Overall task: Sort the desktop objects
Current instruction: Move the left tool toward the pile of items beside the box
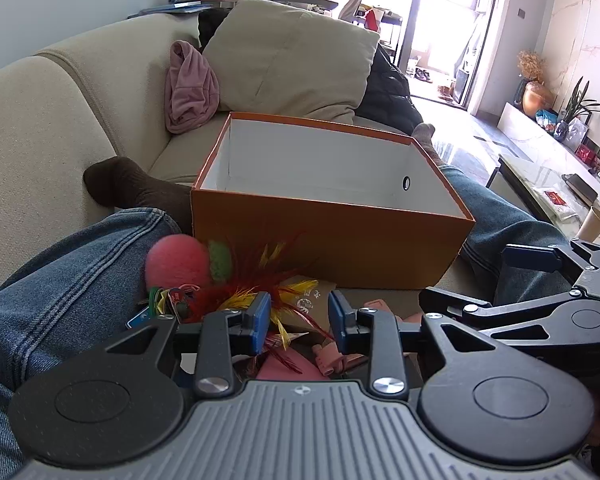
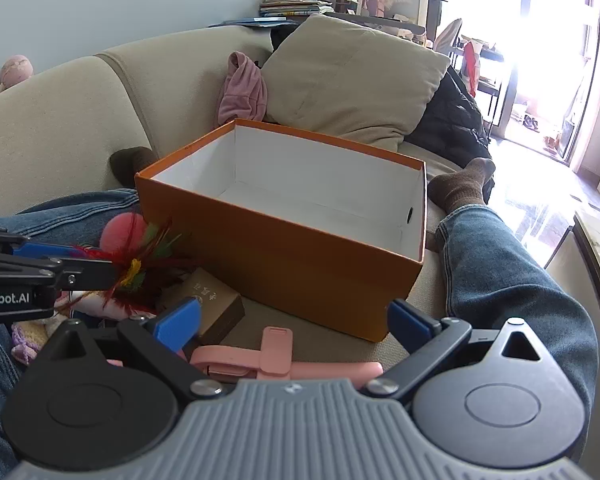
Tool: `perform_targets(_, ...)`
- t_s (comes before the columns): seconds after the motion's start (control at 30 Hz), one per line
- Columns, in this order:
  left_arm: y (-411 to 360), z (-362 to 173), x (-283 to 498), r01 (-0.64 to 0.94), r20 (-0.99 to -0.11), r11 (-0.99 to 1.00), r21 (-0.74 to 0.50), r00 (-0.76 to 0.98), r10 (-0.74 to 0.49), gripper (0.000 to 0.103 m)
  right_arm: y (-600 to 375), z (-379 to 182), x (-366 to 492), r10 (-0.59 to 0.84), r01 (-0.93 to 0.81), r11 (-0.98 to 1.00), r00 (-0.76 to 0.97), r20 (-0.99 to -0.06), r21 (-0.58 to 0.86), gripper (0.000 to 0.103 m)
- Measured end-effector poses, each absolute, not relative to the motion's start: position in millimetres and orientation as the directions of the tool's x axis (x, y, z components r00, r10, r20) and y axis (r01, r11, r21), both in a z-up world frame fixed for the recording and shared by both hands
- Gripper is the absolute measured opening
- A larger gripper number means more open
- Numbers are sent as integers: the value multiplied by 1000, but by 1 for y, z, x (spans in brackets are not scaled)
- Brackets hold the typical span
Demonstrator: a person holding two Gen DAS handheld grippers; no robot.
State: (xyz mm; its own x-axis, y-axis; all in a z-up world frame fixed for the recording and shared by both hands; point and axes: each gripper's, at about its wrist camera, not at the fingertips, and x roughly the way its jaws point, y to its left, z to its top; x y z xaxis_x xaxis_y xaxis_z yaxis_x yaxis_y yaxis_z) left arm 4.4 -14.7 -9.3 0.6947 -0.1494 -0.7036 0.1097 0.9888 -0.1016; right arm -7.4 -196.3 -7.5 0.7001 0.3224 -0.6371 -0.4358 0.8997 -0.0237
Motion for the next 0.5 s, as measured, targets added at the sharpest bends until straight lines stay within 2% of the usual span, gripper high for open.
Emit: perform_targets(0.5,-7,-6,4,103,-703,988,-119,693,-157,36,-196,-9,-9,335,-445,895,699,-632,-18,100)
